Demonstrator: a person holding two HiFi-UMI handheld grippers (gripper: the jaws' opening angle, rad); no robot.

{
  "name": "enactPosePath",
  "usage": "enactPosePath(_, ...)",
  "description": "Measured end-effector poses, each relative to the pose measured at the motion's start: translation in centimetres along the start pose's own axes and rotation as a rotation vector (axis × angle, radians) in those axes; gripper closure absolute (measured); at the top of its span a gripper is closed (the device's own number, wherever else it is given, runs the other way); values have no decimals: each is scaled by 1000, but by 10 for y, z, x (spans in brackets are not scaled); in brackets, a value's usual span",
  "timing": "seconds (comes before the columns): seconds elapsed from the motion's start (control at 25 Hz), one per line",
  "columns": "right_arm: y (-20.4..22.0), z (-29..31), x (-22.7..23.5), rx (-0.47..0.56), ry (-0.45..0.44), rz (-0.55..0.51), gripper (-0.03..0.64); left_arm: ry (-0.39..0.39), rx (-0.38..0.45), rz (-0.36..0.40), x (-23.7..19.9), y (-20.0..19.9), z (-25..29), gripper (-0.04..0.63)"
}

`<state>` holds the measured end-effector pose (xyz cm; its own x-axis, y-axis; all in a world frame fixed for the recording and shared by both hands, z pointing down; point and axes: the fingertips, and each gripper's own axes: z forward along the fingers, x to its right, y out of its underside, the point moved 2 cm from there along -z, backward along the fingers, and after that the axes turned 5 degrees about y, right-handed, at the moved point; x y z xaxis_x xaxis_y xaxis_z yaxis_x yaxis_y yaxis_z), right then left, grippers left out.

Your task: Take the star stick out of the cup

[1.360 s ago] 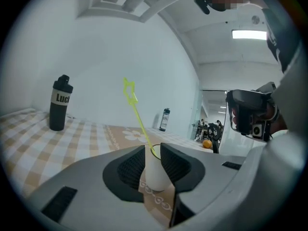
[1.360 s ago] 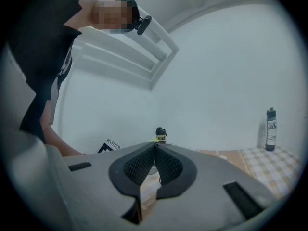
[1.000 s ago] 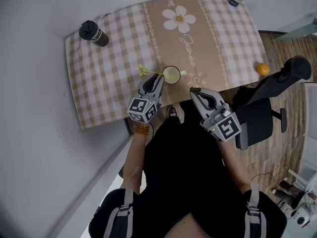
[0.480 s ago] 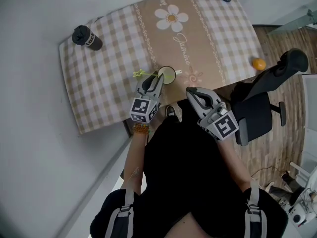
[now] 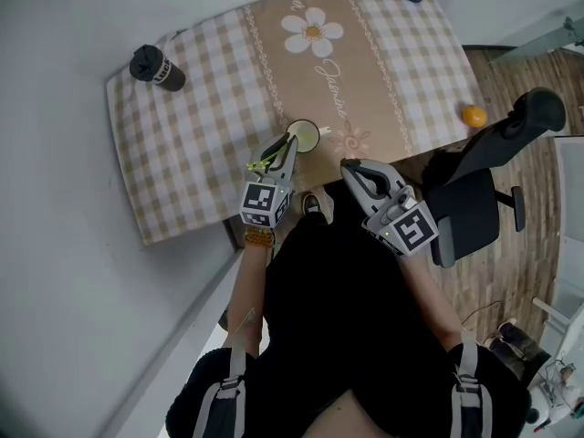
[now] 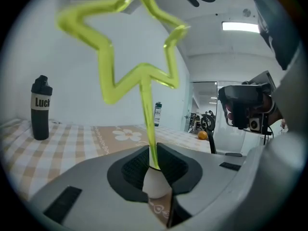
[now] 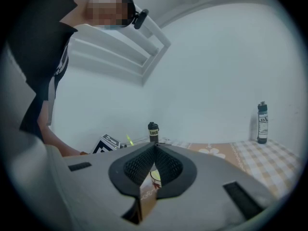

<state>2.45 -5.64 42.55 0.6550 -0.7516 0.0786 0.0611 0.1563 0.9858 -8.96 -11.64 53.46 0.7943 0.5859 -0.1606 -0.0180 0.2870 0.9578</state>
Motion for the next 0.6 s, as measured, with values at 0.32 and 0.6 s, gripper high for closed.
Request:
enactPosePath(0.32,-3,3,1,11,-24,8,615,-1,-64,69,4,3,-2,538)
enactPosePath(0.6,1,3,3,-3,-21,6,615,11,-155,166,8,6,-2,545)
